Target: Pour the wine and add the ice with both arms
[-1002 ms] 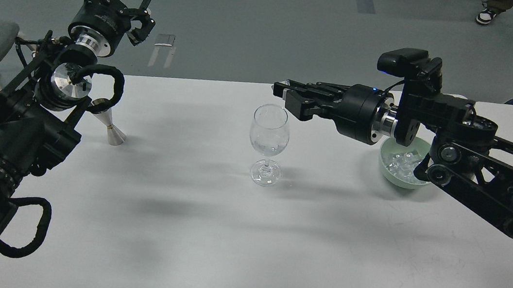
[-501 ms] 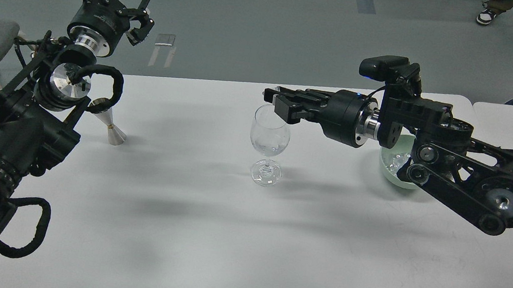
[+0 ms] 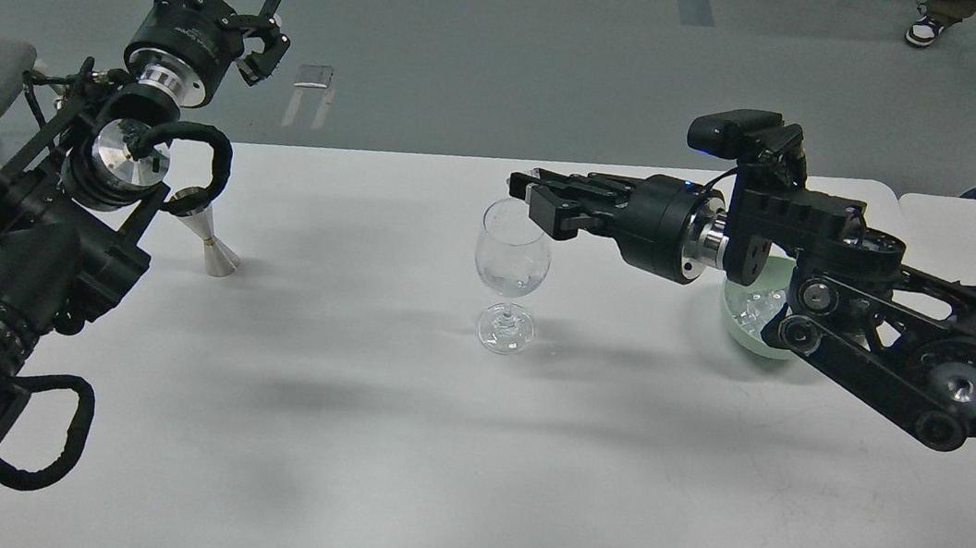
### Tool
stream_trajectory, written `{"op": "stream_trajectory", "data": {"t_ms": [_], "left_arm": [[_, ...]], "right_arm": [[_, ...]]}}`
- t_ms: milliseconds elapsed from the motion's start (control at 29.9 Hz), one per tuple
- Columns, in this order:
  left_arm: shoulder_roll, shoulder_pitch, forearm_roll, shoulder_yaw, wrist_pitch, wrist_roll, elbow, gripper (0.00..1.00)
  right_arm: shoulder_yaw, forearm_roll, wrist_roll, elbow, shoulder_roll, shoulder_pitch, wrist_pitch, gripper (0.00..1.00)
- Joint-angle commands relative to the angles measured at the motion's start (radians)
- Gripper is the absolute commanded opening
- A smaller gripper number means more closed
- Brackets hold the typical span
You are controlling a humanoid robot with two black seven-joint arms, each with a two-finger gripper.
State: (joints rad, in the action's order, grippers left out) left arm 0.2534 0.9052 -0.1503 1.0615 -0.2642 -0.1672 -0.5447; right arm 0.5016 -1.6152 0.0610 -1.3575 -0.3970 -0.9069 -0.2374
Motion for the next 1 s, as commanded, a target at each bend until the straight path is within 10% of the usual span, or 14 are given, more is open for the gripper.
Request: {"op": "stream_trajectory", "data": {"t_ms": [0,468,535,601,969], "left_arm": [[0.000,0.001,0.000,-0.001,-0.001,0.001,-0.001,0.98],[0.003,0.000,0.000,-0.001,-0.001,0.001,0.000,0.98],[0.003,0.001,0.000,-0.001,0.000,0.001,0.000,0.98],[0.003,0.003,0.000,0.000,0.002,0.001,0.000,0.98],[0.003,0.003,-0.002,-0.005,0.005,0.003,0.000,0.98]], "right_arm": [[0.000,0.000,0.000,0.000,0.000,0.002,0.001,0.36],[0.002,0.000,-0.001,-0.006,0.000,-0.010,0.001,0.51],[0.011,0.001,-0.001,-0.006,0.006,-0.012,0.001,0.65],[0.038,0.003,-0.004,-0.002,0.010,-0.017,0.012,1.00],[0.369,0.078,0.006,0.064,0.032,0.009,0.021,1.00]]}}
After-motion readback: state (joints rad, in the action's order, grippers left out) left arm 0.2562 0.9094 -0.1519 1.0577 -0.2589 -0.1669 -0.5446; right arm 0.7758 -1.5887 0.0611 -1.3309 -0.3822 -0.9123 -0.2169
